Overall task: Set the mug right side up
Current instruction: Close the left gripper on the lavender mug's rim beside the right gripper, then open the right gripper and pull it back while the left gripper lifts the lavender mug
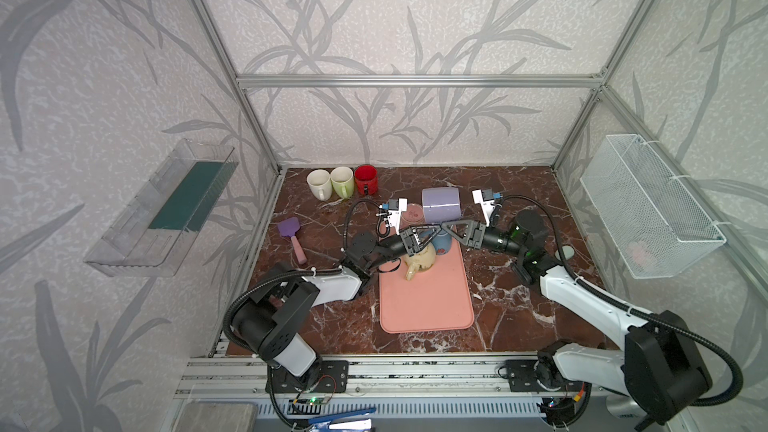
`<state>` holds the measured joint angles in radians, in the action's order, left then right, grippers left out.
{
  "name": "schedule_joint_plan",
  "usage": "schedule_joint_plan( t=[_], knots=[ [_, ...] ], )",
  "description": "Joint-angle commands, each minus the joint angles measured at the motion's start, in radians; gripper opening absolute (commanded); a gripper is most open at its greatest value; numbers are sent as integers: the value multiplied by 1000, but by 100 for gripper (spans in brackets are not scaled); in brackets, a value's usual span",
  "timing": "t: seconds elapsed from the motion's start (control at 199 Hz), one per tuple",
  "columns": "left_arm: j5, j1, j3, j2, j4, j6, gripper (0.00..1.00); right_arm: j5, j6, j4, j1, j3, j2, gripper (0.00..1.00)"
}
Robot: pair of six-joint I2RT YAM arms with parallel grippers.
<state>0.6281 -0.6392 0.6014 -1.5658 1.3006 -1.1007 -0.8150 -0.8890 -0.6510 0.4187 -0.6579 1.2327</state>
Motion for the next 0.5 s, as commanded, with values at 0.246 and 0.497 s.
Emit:
schedule_joint_plan(
  t=[0.246, 0.497],
  knots=[
    [-76, 17, -74, 97, -9, 60, 0, -6, 28, -45, 6, 8, -29, 53],
    [-127, 52, -109, 178, -129, 91, 0, 56, 113, 81, 5, 27, -65, 67]
  ],
)
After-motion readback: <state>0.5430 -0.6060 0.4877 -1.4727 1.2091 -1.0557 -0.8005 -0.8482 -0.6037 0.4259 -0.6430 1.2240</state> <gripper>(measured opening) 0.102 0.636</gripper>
